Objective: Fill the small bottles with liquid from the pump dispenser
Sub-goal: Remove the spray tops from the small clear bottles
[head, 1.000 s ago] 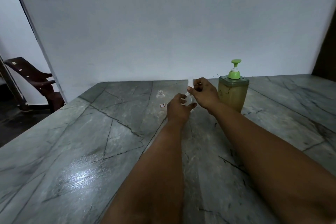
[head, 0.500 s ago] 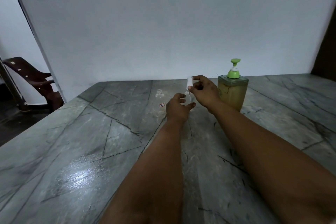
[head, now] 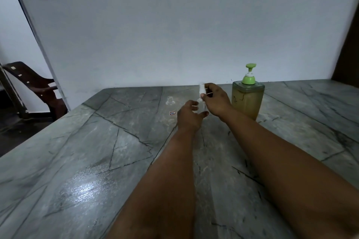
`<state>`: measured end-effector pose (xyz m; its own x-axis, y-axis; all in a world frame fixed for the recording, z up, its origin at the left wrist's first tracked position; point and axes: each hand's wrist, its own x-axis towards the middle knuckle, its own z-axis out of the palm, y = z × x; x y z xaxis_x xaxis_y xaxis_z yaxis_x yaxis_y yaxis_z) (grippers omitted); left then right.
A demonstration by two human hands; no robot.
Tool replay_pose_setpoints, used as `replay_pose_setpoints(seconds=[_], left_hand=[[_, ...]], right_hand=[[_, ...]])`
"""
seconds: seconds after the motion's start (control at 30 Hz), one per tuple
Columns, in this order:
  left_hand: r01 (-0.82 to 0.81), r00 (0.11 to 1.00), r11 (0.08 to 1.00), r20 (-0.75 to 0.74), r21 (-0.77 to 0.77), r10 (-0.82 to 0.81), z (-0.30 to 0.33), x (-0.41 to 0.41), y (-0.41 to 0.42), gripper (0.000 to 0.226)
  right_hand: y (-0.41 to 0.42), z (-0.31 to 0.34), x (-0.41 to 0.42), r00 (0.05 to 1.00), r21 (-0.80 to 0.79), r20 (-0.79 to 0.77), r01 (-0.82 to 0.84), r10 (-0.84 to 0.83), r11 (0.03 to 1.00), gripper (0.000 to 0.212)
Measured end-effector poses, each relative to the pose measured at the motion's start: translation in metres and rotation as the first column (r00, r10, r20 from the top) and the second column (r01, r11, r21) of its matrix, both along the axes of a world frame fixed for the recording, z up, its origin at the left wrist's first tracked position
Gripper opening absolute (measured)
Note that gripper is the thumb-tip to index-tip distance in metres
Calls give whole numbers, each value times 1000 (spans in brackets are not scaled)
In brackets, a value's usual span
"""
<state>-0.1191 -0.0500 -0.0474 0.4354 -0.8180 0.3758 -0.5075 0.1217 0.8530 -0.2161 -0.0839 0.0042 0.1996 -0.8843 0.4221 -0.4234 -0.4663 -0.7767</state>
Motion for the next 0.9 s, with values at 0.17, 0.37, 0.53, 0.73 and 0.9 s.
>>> replay_pose_setpoints(seconds=[0.17,0.37,0.53,0.73,0.9], left_hand=[[0,1000,1000,-9,11,0,0,0,-1,49],[1,1000,1000,10,17,-1,0,0,1,49],[-22,998,999,54,27,21,-1,0,0,52],[-31,995,999,98,45,26,-2,0,0,64],[-65,992,998,110,4,64,4,-5,8,68]], right_hand=[[-1,3,-1,997,9,74,-19,18,1000,38],[-4,18,-4,969,-104,247,39,-12,994,39],[-1,32,-4,945,-161,316,145,-88,976,35],[10,55,-6,873,-155,484,157,-64,975,30],[27,87,-31,796,-146,605,133,-18,980,19]])
